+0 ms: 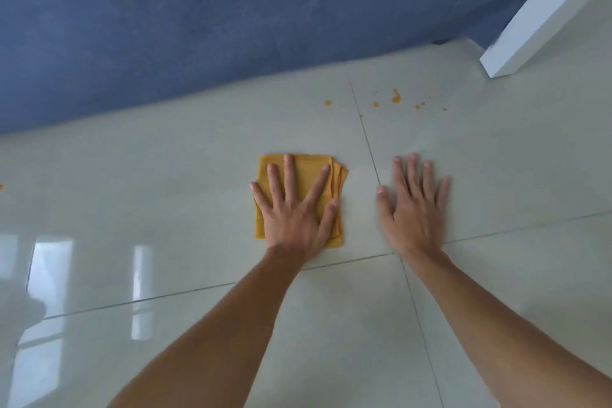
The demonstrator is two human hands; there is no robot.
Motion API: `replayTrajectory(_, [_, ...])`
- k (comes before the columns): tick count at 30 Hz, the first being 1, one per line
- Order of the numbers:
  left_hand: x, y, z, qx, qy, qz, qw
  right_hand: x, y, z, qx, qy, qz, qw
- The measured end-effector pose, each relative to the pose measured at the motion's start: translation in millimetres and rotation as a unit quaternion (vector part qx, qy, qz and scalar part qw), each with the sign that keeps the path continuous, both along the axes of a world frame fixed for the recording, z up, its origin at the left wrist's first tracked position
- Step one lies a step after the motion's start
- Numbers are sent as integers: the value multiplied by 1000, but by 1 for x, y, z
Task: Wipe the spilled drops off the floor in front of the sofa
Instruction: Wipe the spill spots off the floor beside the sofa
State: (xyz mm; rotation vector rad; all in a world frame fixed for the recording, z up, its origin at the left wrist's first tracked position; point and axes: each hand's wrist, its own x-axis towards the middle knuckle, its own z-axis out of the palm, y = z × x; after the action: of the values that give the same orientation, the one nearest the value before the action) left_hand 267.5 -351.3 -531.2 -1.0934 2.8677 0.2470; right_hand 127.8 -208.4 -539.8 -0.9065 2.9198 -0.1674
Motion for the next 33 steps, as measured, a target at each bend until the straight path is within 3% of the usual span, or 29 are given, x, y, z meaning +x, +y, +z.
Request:
replayTrajectory(5, [-61,-103,-6,4,-15,70,997,3,0,-6,-21,33,-11,999])
replayTrajectory(9, [-130,-138,-8,-3,-15,80,997,1,0,-12,-12,49,-7,999])
replayTrajectory(14, [-160,-106,-7,6,-11,17,1000,-1,1,-7,-68,16,-14,997])
replayTrajectory(19, [-115,-4,-4,18,6,-83,996,-11,13,14,-241,-149,-50,958])
replayTrajectory(23, [-45,56,0,16,3,-110,994,-29,38,25,-127,-88,-83,984])
replayTrajectory(27, [-23,37,-2,-3,-11,-116,993,-54,51,20,8,-68,-97,993])
replayTrajectory(33, [-76,-39,-6,-11,-24,-33,999,-49,53,-3,15,9,-107,994])
